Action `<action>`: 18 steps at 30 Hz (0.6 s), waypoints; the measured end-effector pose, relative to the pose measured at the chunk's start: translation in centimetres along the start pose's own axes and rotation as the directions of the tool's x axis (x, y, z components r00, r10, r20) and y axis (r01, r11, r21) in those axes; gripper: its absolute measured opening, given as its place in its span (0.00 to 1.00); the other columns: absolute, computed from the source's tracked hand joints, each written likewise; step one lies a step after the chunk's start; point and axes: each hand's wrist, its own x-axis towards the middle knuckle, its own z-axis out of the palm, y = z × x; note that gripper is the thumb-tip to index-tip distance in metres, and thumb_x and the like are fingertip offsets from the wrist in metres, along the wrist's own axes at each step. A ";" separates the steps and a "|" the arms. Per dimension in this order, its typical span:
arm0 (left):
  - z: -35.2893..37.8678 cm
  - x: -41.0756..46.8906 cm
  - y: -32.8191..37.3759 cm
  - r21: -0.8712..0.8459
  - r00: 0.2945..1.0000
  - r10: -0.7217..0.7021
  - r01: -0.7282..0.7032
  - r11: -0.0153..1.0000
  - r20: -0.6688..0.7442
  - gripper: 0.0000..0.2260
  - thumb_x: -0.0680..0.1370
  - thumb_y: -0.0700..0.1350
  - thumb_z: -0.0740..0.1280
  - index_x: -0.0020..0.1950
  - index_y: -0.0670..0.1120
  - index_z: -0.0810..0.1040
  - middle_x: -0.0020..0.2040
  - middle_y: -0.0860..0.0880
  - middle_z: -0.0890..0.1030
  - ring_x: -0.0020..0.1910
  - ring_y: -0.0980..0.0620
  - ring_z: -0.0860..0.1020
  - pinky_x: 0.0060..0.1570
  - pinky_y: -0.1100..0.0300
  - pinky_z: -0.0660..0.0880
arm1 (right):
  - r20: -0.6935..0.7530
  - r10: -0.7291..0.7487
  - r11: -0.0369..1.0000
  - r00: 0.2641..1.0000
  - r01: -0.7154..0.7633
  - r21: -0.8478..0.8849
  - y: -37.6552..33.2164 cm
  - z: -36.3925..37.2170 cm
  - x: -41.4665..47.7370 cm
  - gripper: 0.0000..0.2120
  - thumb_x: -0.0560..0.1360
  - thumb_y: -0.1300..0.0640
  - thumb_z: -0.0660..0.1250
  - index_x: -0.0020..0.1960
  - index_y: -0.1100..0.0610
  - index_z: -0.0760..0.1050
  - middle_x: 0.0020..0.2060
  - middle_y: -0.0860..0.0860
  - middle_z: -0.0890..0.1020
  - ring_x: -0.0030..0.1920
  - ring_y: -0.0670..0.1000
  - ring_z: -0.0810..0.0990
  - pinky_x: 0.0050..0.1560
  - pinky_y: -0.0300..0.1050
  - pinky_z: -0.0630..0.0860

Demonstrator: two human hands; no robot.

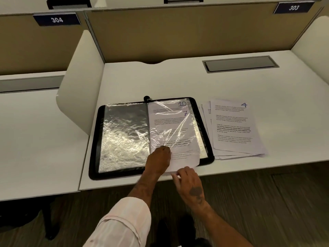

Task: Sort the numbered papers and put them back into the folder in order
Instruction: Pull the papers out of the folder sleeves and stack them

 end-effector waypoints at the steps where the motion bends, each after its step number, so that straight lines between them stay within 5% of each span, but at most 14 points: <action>1: -0.2 0.1 0.1 -0.059 0.999 -0.044 0.043 0.997 -0.017 0.12 0.84 0.49 0.55 0.58 0.45 0.74 0.56 0.47 0.78 0.54 0.46 0.78 0.47 0.53 0.74 | 0.055 0.155 0.975 0.986 -0.162 0.152 -0.3 -0.5 -0.2 0.21 0.78 0.37 0.56 0.43 0.52 0.77 0.37 0.46 0.79 0.37 0.43 0.77 0.38 0.38 0.76; 4: -0.7 0.2 0.0 -0.230 0.992 -0.118 0.105 0.967 -0.039 0.10 0.84 0.48 0.56 0.53 0.45 0.74 0.49 0.46 0.80 0.46 0.48 0.77 0.42 0.57 0.67 | 0.326 0.498 0.647 0.804 -0.594 0.477 -0.8 -1.3 -0.2 0.18 0.77 0.39 0.62 0.41 0.53 0.77 0.34 0.50 0.81 0.33 0.47 0.80 0.35 0.42 0.79; 10: -1.3 0.0 -0.7 -0.353 0.988 -0.152 0.137 0.925 -0.015 0.10 0.84 0.48 0.56 0.56 0.44 0.73 0.49 0.42 0.81 0.46 0.44 0.79 0.42 0.55 0.71 | 0.497 0.556 0.261 0.667 -0.707 0.657 -1.3 -1.3 1.7 0.13 0.74 0.45 0.70 0.50 0.54 0.78 0.36 0.54 0.85 0.33 0.50 0.83 0.31 0.41 0.76; 16: -1.8 -0.4 -0.9 -0.374 0.987 -0.156 0.137 0.917 -0.021 0.10 0.84 0.48 0.56 0.55 0.43 0.72 0.50 0.42 0.81 0.46 0.43 0.79 0.46 0.50 0.76 | 0.473 0.585 0.268 0.658 -0.708 0.654 -2.0 -2.1 3.9 0.08 0.77 0.47 0.68 0.49 0.52 0.75 0.37 0.56 0.85 0.31 0.49 0.82 0.28 0.39 0.75; 18: -2.1 -0.6 -0.9 -0.339 0.989 -0.146 0.126 0.932 -0.034 0.10 0.83 0.50 0.57 0.54 0.44 0.72 0.48 0.44 0.81 0.45 0.44 0.79 0.45 0.50 0.77 | 0.446 0.590 0.347 0.673 -0.710 0.613 -2.2 -2.1 4.4 0.11 0.78 0.48 0.67 0.51 0.56 0.76 0.39 0.55 0.84 0.33 0.49 0.82 0.30 0.37 0.76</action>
